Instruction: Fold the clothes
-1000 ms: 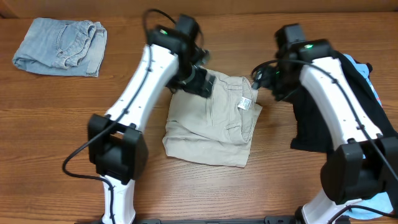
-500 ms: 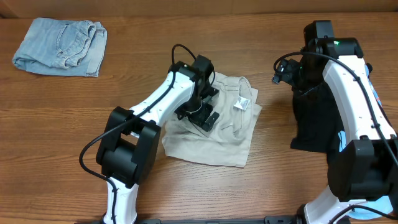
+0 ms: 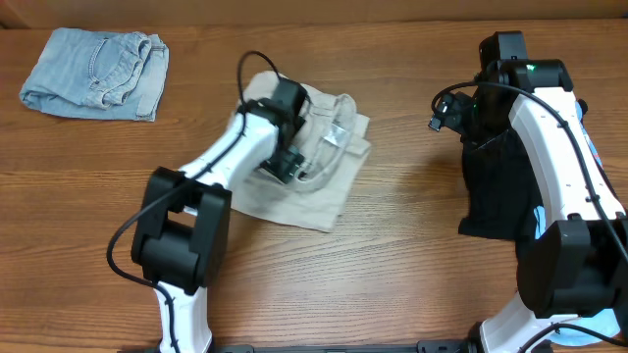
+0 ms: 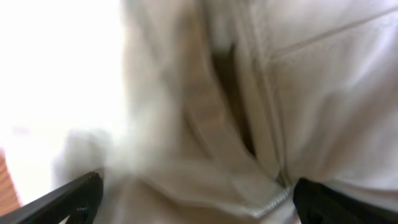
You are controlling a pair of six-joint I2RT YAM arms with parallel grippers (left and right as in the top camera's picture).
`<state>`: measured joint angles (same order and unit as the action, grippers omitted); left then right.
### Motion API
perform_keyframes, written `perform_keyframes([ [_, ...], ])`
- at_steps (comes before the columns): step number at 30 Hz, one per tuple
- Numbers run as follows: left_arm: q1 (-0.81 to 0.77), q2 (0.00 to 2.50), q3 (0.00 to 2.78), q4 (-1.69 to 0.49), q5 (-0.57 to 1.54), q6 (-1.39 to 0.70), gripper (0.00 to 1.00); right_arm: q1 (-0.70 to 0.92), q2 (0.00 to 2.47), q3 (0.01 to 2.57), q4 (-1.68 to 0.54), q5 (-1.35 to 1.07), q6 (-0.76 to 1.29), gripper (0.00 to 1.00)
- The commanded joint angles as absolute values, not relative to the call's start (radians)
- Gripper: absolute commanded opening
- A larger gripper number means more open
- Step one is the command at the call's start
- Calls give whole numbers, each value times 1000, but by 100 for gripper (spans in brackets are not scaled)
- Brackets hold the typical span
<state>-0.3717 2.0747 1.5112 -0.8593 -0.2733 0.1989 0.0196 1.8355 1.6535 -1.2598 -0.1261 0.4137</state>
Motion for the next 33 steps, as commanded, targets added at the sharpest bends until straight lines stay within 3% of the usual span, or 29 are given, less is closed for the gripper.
perform_keyframes([
  [1,-366,2109,1679,-943,-267,240,100,15,1814,1670,-1249,-125,407,88],
  [8,-394,2109,1868,-961,196,262,100,15,1814,1670,-1248,-125,407,88],
  [21,-437,2258,1864,-945,313,256,100,15,1814,1670,-1248,-125,395,88],
  [33,-570,2290,1861,-945,269,334,100,15,1814,1669,-1244,-125,395,88],
])
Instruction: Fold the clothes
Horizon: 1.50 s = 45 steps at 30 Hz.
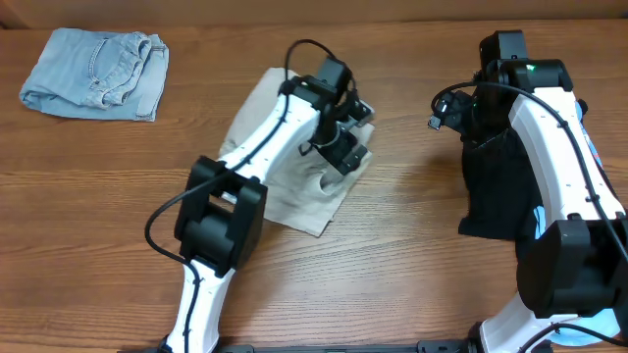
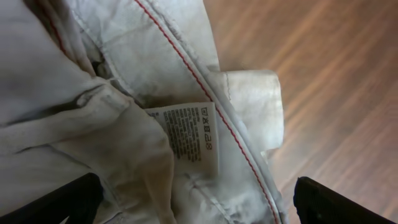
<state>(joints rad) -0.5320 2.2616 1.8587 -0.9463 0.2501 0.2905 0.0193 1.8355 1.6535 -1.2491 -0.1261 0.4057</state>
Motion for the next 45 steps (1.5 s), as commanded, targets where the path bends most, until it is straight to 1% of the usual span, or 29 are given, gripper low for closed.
perform_keyframes([
  [1,-575,2304,1861,-943,258,334,100,15,1814,1669,-1244,-125,395,88],
  [7,-583,2367,1861,-950,222,334,100,15,1814,1669,-1243,-125,395,89],
  [19,-584,2368,1839,-969,18,390,100,15,1814,1669,-1240,-125,395,89],
  [28,-584,2368,1757,-973,11,400,100,15,1814,1669,-1241,-125,395,89],
  [32,-581,2368,1674,-954,11,366,95,15,1814,1669,-1244,-125,395,89],
  [35,-580,2368,1628,-946,9,358,97,15,1814,1669,-1243,-125,395,89],
  [37,-576,2368,1619,-946,-4,312,98,15,1814,1669,-1243,-125,395,89],
  [38,-574,2368,1619,-949,-3,296,97,15,1814,1669,-1243,-125,395,89],
  [40,-568,2368,1619,-954,-2,270,91,15,1814,1669,-1243,-125,395,89],
  [43,-568,2368,1619,-961,-4,242,77,15,1814,1669,-1243,-125,395,89],
  [45,-567,2368,1619,-967,-12,226,76,15,1814,1669,-1243,-125,395,89],
])
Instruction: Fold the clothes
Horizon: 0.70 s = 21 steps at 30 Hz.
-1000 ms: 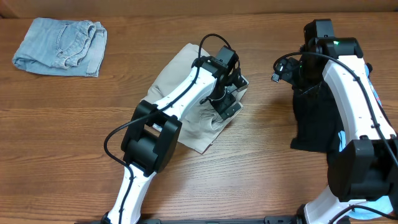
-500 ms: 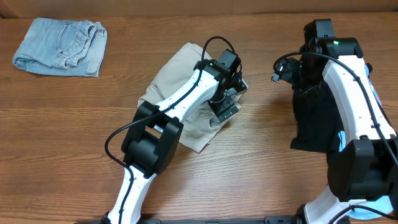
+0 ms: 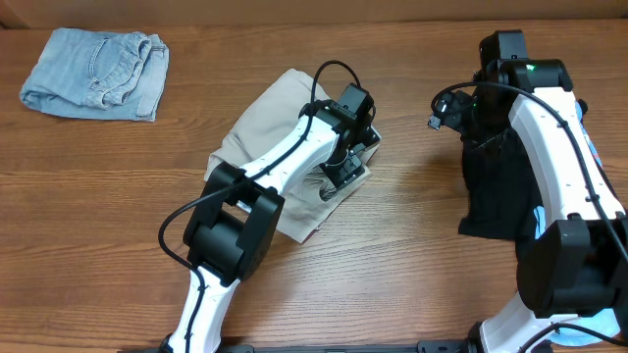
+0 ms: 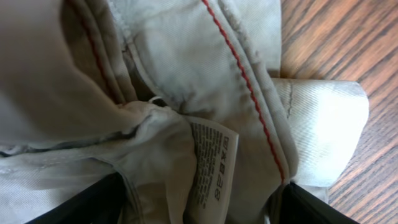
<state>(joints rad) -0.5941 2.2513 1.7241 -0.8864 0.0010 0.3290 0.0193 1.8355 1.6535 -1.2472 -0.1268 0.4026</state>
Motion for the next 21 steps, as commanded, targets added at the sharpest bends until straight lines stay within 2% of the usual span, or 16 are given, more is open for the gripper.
perform_keyframes([
  [1,-564,2368,1619,-972,-20,221,76,15,1814,1669,-1243,-125,395,89],
  [9,-483,2368,1618,-986,-67,155,79,15,1814,1669,-1238,-125,395,89],
  [13,-412,2368,1618,-957,-115,178,84,15,1814,1669,-1238,-125,395,89],
  [15,-356,2367,1638,-953,-146,254,88,15,1814,1669,-1239,-125,392,89],
  [21,-300,2366,1850,-1145,-52,239,89,15,1814,1669,-1233,-125,392,89],
])
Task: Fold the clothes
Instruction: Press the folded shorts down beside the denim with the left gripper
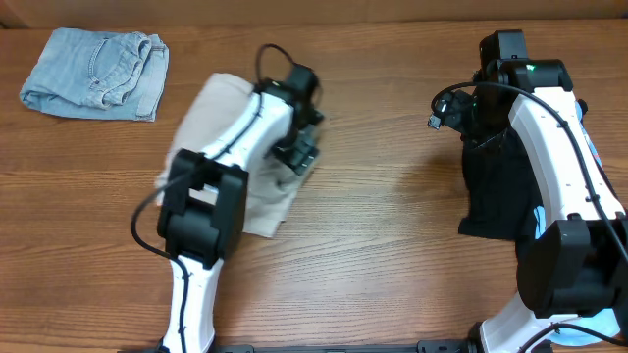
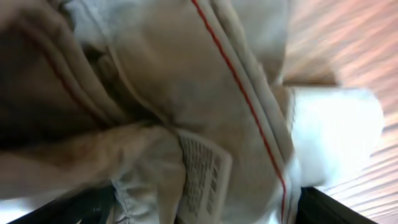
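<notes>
The beige pants (image 1: 211,137) lie bunched left of the table's middle. My left gripper (image 1: 297,152) sits at their right edge, shut on the waistband. In the left wrist view the pants (image 2: 186,93) fill the frame, showing a red seam and a white care label (image 2: 202,174), and fabric packs the gap in the left gripper (image 2: 205,211). My right gripper (image 1: 453,110) hovers at the far right by a dark garment (image 1: 491,191); whether its jaws are open or shut is hidden.
Folded blue jeans (image 1: 93,71) rest at the back left corner of the wooden table (image 1: 392,255). The right arm's white links stand over the dark garment along the right edge.
My left gripper moved left, from right of the table's middle to nearer the centre-left, and the beige pants went with it, now lying further left. The right arm stayed put.
First my left gripper was on the pants, spread flat at the middle. Then it was further right with the waistband turned over. Later it was at the pile's right edge on the folded bundle. Now gripper and bundle sit further left.
</notes>
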You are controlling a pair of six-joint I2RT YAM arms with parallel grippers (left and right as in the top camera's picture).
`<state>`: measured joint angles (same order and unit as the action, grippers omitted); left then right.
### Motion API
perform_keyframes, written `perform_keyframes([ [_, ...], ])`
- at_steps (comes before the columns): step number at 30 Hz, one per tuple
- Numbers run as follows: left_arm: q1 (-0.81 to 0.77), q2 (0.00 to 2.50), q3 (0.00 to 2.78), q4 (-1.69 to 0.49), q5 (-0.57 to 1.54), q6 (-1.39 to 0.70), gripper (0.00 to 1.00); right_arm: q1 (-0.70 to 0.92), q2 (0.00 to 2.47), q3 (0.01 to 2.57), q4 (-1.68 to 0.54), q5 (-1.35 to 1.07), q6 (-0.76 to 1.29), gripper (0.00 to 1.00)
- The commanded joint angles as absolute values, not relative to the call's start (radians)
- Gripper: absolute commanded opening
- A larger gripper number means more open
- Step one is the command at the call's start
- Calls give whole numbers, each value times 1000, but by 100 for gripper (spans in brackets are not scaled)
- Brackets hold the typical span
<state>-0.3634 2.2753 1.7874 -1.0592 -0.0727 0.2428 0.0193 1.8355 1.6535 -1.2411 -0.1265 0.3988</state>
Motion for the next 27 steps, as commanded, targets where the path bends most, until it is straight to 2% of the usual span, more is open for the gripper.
perform_keyframes([
  [1,-297,2366,1890,-1173,-27,239,89,15,1814,1669,-1233,-125,392,89],
  [8,-297,2365,2151,-1333,90,192,96,15,1814,1669,-1236,-125,392,89],
  [12,-296,2366,2204,-1376,142,150,96,15,1814,1669,-1236,-125,390,89],
  [20,-292,2368,2170,-1400,142,70,96,15,1814,1669,-1236,-125,384,89],
  [27,-292,2368,2019,-1273,94,36,95,15,1814,1662,-1235,-125,364,89],
])
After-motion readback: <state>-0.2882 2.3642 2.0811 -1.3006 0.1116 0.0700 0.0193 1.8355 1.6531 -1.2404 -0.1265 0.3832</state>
